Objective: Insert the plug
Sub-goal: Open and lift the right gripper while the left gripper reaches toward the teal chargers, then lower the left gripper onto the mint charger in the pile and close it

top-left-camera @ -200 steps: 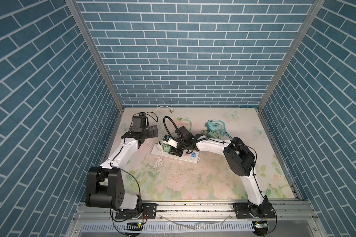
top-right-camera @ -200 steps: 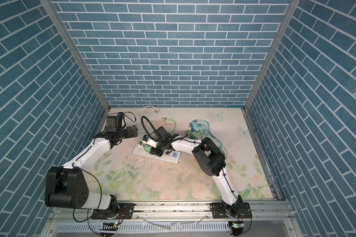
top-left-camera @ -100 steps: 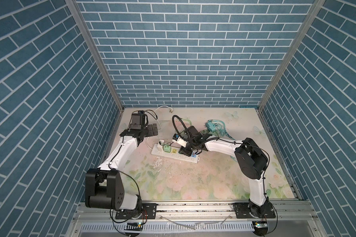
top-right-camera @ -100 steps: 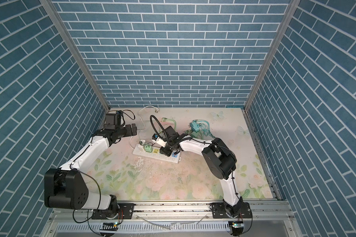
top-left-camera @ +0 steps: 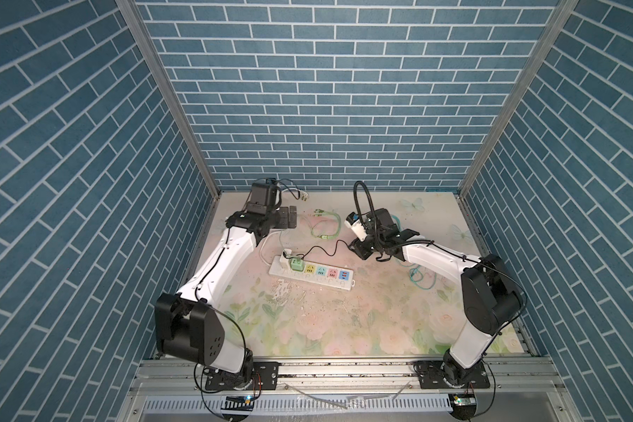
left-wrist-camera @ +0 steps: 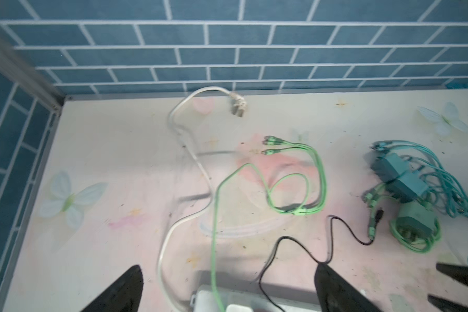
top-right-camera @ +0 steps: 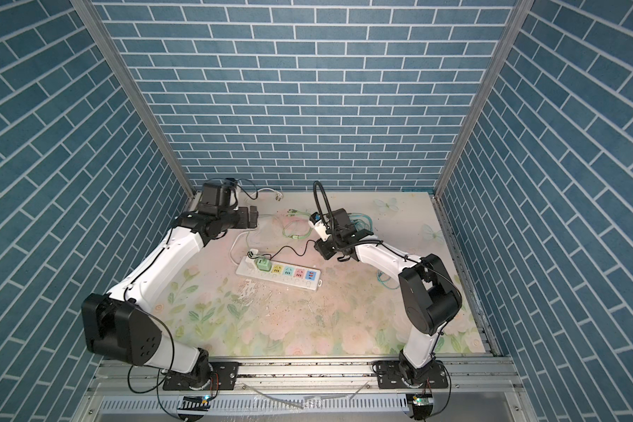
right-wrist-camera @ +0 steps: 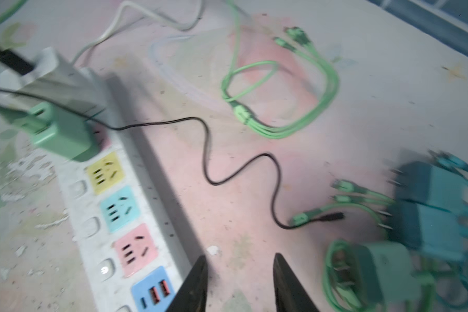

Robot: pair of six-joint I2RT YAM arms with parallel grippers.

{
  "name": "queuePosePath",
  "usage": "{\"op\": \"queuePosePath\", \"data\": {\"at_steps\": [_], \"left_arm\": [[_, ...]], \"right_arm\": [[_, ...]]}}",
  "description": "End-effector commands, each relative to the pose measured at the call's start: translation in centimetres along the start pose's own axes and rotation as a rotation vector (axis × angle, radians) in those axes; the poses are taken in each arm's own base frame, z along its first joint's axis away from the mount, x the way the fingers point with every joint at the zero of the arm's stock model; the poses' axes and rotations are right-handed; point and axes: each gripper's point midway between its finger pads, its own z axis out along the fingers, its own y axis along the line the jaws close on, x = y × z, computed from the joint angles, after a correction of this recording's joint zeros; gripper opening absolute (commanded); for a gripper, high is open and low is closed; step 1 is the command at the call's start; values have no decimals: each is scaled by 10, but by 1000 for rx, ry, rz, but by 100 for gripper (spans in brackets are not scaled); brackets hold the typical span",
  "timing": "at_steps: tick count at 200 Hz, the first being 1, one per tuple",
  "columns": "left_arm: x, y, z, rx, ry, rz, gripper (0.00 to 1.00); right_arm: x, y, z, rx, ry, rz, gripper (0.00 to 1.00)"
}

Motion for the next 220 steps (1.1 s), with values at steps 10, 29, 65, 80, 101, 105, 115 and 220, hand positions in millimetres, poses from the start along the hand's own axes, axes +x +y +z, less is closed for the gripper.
{"op": "queuePosePath", "data": {"at_steps": [10,29,65,80,101,105,115,220], "left_arm": [[9,-52,20,39,66,129,100],[12,-89,33,107,76,167,100],[22,-160,61,182,101,302,100],[28,-185,73,203,123,338,100],[33,-216,85,243,129,370,100],[34,-221,87,252,130,374,100],[39,-232,94,265,142,379,98],[91,-296,164,326,285,423,94]], "right_arm": [[21,-60,-28,194,31,293,40],[34,-81,-47,281,56,362,40],[56,-111,-87,393,52,493,40],[62,-118,-99,415,43,522,40],[71,-124,-111,439,48,551,40],[73,-125,-112,441,49,559,40],[76,-127,-115,448,51,578,40],[103,-127,-129,393,42,657,40]]}}
